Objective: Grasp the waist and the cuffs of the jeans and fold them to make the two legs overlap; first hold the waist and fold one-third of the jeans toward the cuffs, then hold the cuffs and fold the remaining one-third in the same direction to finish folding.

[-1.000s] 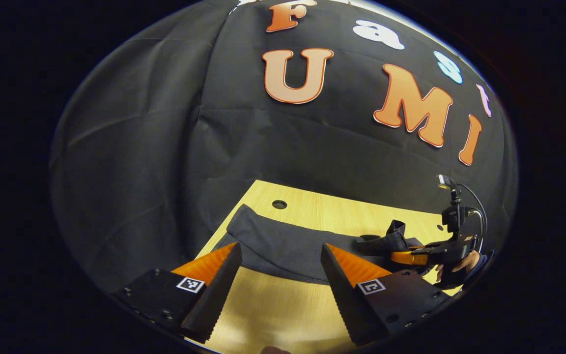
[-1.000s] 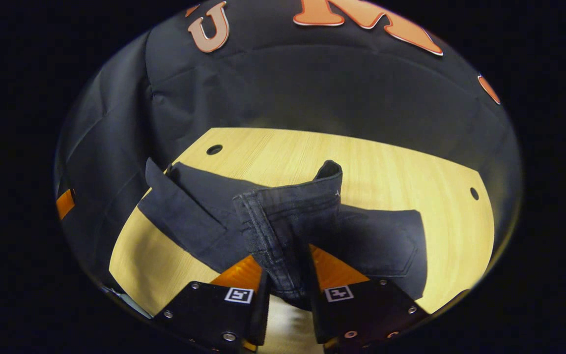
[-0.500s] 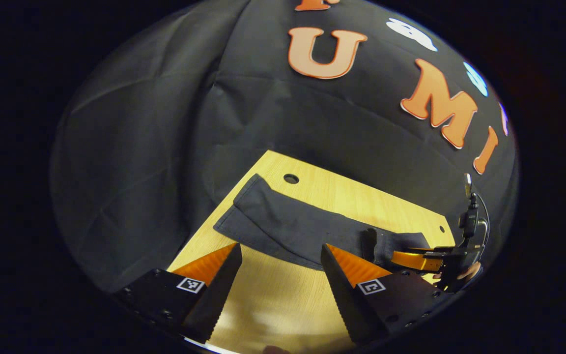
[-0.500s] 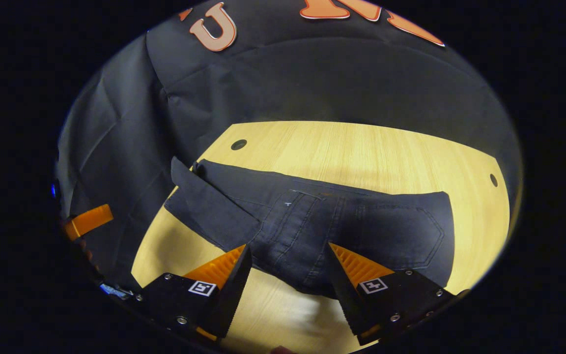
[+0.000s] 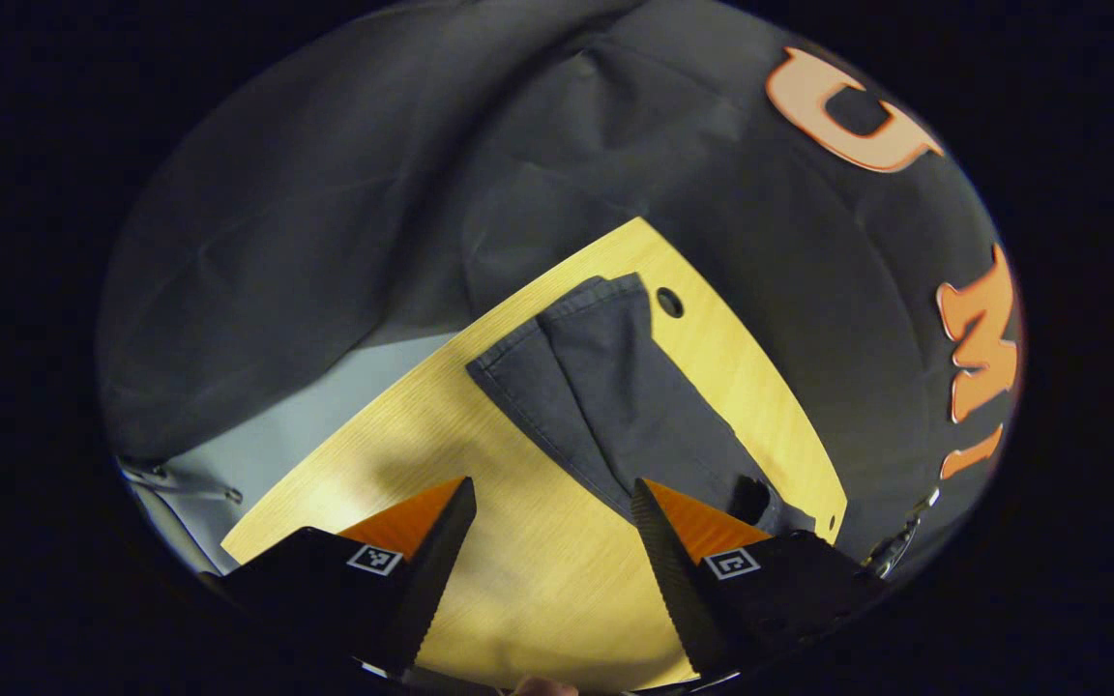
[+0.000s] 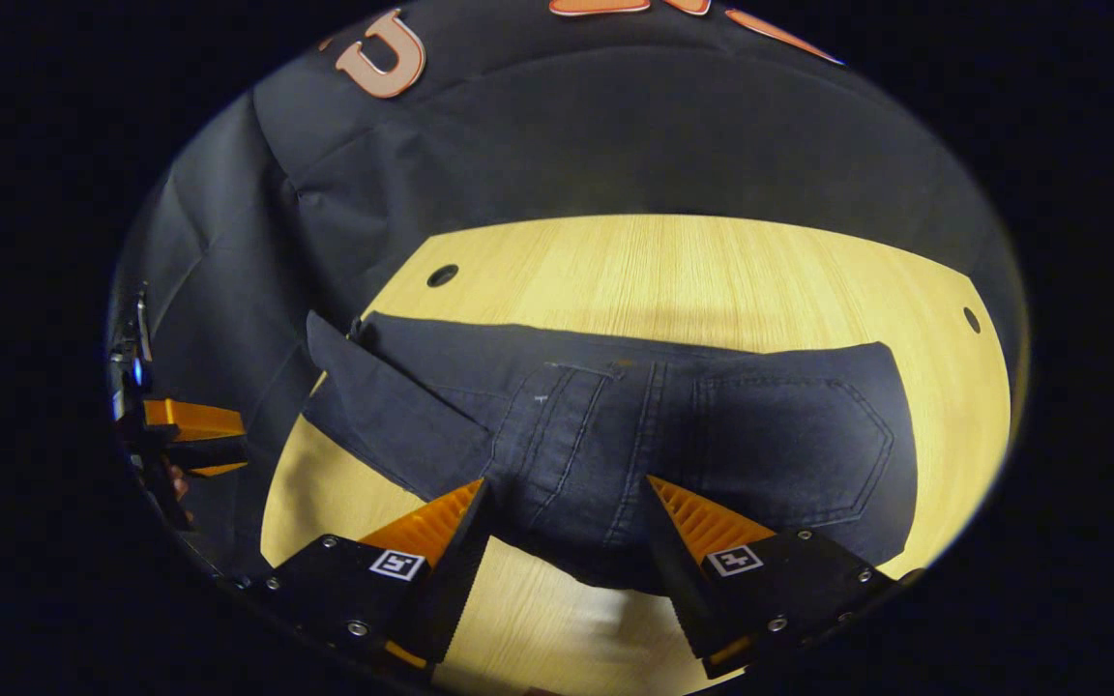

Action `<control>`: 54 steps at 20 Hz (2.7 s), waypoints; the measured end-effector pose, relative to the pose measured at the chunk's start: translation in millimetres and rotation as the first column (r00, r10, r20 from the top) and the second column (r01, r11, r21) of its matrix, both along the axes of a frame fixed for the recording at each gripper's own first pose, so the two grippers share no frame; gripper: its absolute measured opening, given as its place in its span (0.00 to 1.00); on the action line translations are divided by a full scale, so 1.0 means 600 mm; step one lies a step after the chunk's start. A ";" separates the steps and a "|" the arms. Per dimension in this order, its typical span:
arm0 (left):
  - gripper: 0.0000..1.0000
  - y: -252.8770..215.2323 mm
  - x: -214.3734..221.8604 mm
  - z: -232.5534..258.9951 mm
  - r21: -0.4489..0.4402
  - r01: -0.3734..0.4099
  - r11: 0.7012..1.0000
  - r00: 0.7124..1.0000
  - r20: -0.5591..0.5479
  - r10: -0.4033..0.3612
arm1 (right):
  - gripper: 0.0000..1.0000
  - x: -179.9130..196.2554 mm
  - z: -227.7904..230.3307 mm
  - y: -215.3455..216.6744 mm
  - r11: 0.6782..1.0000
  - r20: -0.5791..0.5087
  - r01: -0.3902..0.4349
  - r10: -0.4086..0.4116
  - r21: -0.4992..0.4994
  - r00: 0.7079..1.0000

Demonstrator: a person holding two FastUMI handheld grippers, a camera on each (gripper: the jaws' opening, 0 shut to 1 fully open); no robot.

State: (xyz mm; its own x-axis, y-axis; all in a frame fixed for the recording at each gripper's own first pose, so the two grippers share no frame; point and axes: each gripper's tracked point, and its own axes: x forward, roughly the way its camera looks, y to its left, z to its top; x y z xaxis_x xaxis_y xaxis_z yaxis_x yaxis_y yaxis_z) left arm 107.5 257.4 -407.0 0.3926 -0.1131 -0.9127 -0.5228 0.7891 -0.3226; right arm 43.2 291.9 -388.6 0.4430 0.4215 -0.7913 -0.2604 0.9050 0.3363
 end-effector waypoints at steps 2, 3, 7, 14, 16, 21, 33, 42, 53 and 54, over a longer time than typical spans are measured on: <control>0.97 0.023 0.017 -0.033 -0.015 -0.031 0.999 0.999 -0.045 0.030 | 0.91 0.009 0.030 -0.015 0.999 0.026 0.040 -0.040 0.019 0.999; 0.97 0.030 0.023 -0.049 -0.024 -0.037 0.999 0.997 -0.074 0.035 | 0.92 0.014 0.042 -0.027 0.998 0.045 0.057 -0.058 0.024 0.997; 0.97 0.047 0.070 -0.120 -0.011 -0.040 0.999 0.987 -0.154 0.038 | 0.93 0.026 0.088 -0.084 0.993 0.107 0.121 -0.122 0.016 0.987; 0.97 0.044 0.134 -0.159 0.065 -0.042 0.997 0.970 -0.236 0.056 | 0.93 0.011 0.117 -0.161 0.979 0.132 0.205 -0.206 0.024 0.970; 0.97 0.035 0.150 -0.173 0.062 -0.067 0.996 0.963 -0.256 0.081 | 0.93 0.003 0.115 -0.176 0.976 0.130 0.217 -0.218 0.025 0.967; 0.97 0.045 0.170 -0.186 0.143 -0.080 0.986 0.945 -0.303 0.121 | 0.93 -0.007 0.099 -0.211 0.968 0.108 0.248 -0.250 0.028 0.962; 0.52 0.037 0.186 -0.191 0.245 0.096 0.965 0.960 -0.278 -0.025 | 0.93 -0.002 0.079 -0.244 0.960 0.086 0.276 -0.279 0.042 0.956; 0.01 0.030 0.185 -0.178 0.113 0.063 0.992 0.995 -0.079 -0.054 | 0.93 0.003 0.099 -0.277 0.946 0.107 0.319 -0.324 0.056 0.940; 0.01 0.031 0.174 -0.120 0.055 -0.003 0.998 1.000 -0.018 0.004 | 0.93 0.005 0.123 -0.278 0.949 0.113 0.308 -0.314 0.067 0.943; 0.02 0.037 0.166 -0.126 0.063 0.011 0.998 0.999 -0.052 -0.008 | 0.93 0.003 0.123 -0.279 0.951 0.116 0.303 -0.307 0.056 0.945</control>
State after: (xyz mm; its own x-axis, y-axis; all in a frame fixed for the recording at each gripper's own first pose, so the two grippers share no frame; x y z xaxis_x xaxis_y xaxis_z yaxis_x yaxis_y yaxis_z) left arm 207.2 279.6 -482.7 0.3438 -0.0583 -0.9372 -0.5296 0.8122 -0.2448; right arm 45.0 124.6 -315.0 0.6468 0.2791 -0.7098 -0.0150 0.9351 0.3541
